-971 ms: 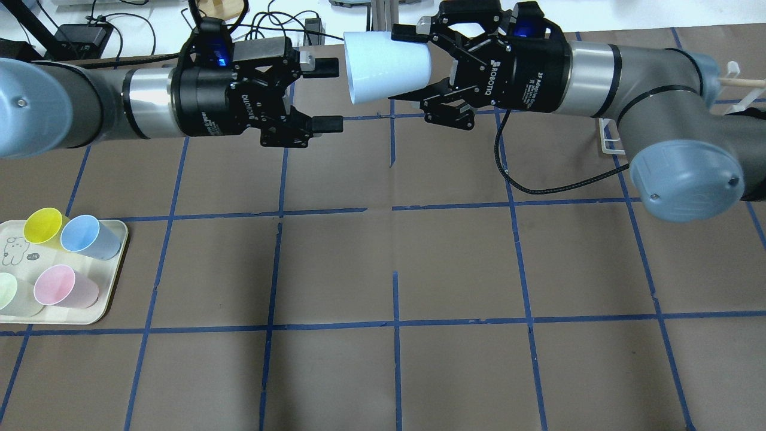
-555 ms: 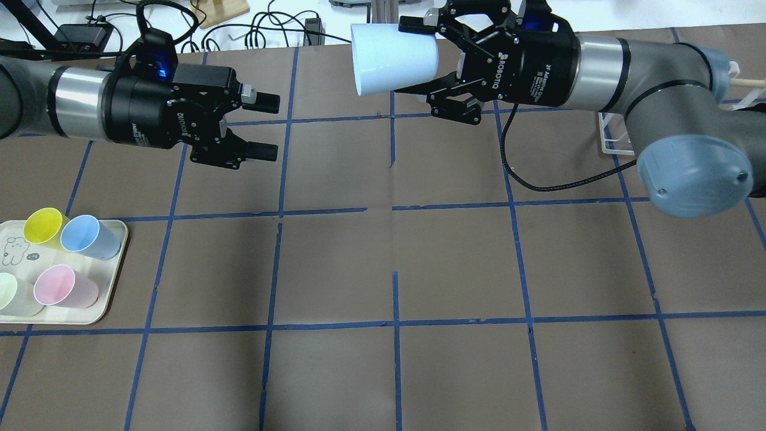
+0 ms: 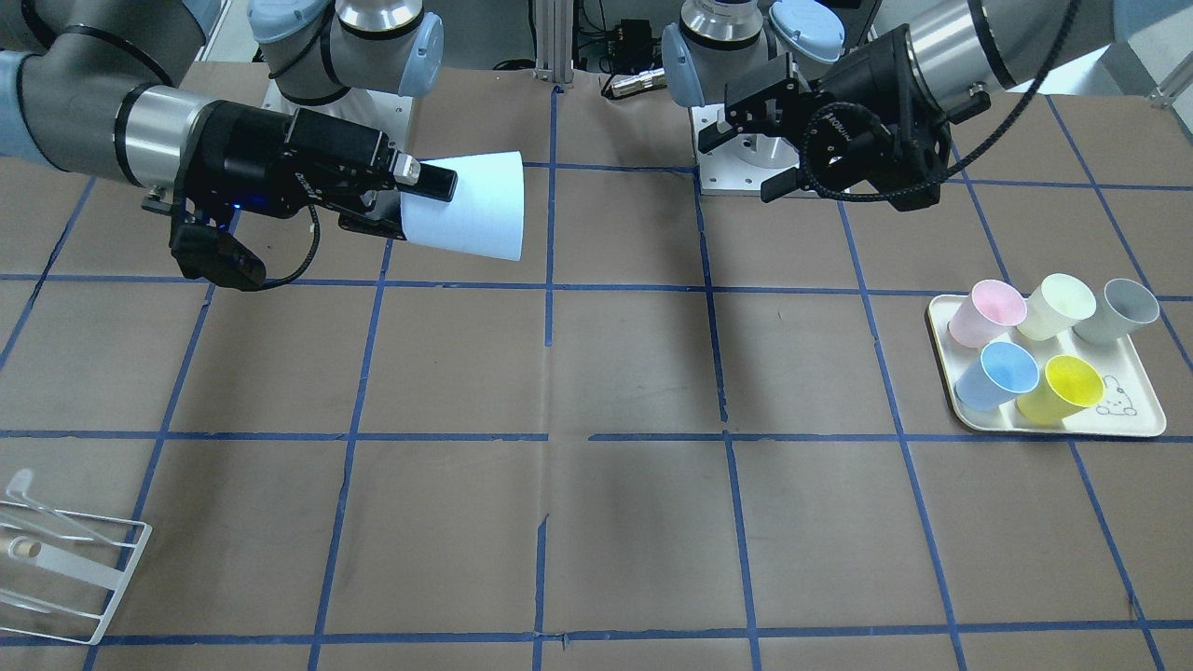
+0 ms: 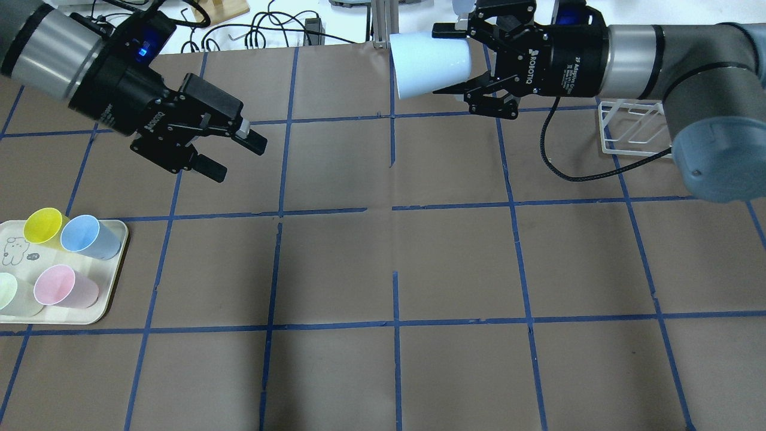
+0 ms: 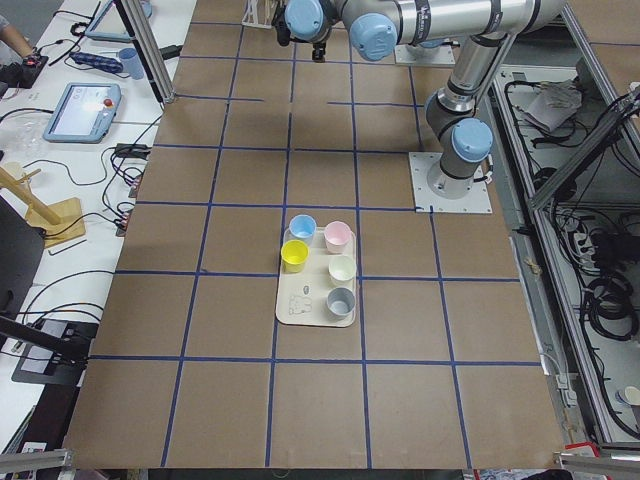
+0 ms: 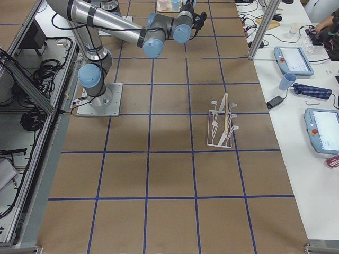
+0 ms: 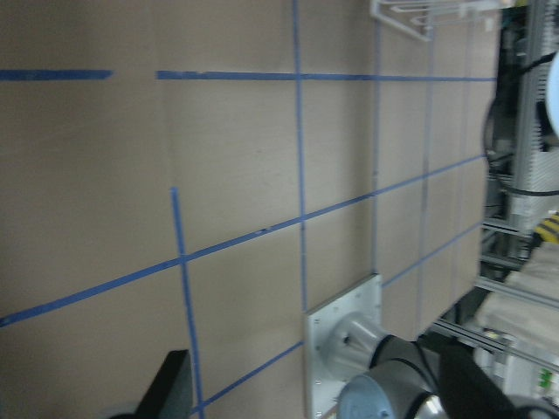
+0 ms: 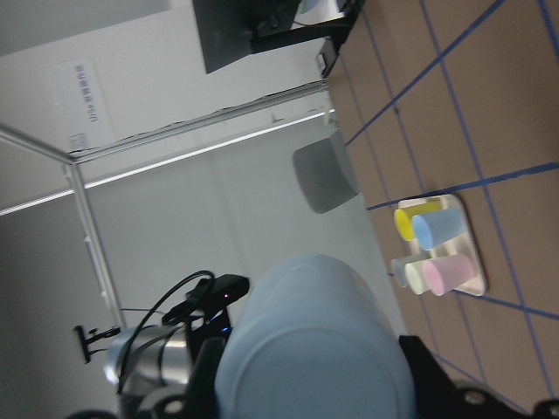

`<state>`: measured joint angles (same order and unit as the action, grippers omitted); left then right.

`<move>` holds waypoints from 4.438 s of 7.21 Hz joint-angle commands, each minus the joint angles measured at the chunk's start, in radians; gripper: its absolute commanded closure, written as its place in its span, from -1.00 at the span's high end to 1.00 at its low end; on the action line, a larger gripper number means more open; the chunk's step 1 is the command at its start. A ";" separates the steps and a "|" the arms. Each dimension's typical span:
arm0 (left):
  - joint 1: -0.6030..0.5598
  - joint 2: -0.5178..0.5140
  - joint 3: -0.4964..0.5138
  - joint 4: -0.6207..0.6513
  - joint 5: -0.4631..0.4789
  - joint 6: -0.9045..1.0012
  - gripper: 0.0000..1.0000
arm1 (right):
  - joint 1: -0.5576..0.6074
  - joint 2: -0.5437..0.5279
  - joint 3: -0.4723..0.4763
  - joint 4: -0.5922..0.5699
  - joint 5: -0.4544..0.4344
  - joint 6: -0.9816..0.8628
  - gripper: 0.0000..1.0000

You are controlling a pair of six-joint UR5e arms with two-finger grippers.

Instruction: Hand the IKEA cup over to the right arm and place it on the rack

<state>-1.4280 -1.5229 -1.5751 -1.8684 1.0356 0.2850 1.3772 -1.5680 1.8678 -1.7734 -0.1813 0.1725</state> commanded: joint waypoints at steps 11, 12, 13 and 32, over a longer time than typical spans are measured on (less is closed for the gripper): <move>-0.147 0.003 -0.028 0.376 0.517 -0.239 1.00 | -0.113 0.097 -0.210 -0.199 -1.385 -0.524 -0.23; -0.147 0.003 -0.028 0.376 0.517 -0.239 1.00 | -0.151 0.138 -0.214 -0.213 -1.383 -0.588 -0.26; -0.147 0.003 -0.028 0.376 0.517 -0.239 1.00 | -0.179 0.157 -0.219 -0.248 -1.374 -0.628 -0.26; -0.147 -0.002 -0.028 0.387 0.509 -0.230 1.00 | -0.231 0.359 -0.249 -0.431 -1.311 -0.625 -0.15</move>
<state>-1.5753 -1.5239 -1.6030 -1.4820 1.5478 0.0551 1.1471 -1.2215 1.6184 -2.1999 -1.4914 -0.4536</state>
